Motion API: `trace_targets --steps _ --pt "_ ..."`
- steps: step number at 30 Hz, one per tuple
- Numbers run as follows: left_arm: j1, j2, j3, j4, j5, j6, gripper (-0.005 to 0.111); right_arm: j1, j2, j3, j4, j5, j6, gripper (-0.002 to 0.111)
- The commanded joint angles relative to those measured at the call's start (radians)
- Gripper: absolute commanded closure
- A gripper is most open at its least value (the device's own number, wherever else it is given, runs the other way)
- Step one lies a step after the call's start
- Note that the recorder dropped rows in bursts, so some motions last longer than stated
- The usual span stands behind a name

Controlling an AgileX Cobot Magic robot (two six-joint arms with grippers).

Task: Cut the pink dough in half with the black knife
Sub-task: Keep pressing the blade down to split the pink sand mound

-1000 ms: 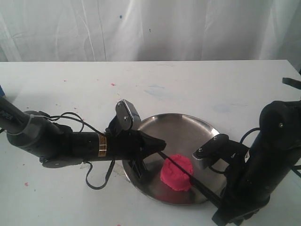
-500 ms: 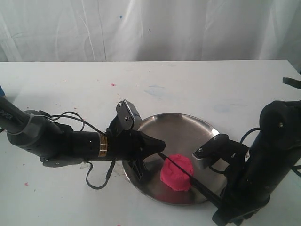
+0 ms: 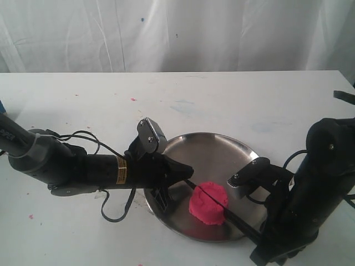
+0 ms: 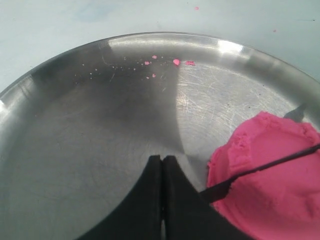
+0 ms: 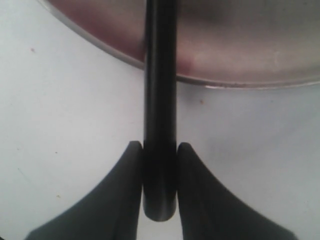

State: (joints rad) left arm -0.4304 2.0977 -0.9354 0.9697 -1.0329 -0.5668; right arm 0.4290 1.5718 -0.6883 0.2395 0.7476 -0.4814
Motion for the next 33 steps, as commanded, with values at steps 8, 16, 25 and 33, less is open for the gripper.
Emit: trace_targets --steps 8,16,25,33 --pt "-0.001 0.007 0.009 0.033 0.086 -0.003 0.107 0.001 0.007 0.000 -0.005 0.006 0.007 0.108" --pt "-0.001 0.007 0.009 0.033 0.086 -0.003 0.107 0.001 0.007 0.000 -0.005 0.006 0.007 0.108" --pt "-0.001 0.007 0.009 0.035 0.085 -0.006 0.107 0.001 0.007 -0.040 -0.005 0.043 0.012 0.108" --pt "-0.001 0.007 0.009 0.035 0.085 -0.006 0.107 0.001 0.007 -0.042 -0.005 0.043 0.012 0.108"
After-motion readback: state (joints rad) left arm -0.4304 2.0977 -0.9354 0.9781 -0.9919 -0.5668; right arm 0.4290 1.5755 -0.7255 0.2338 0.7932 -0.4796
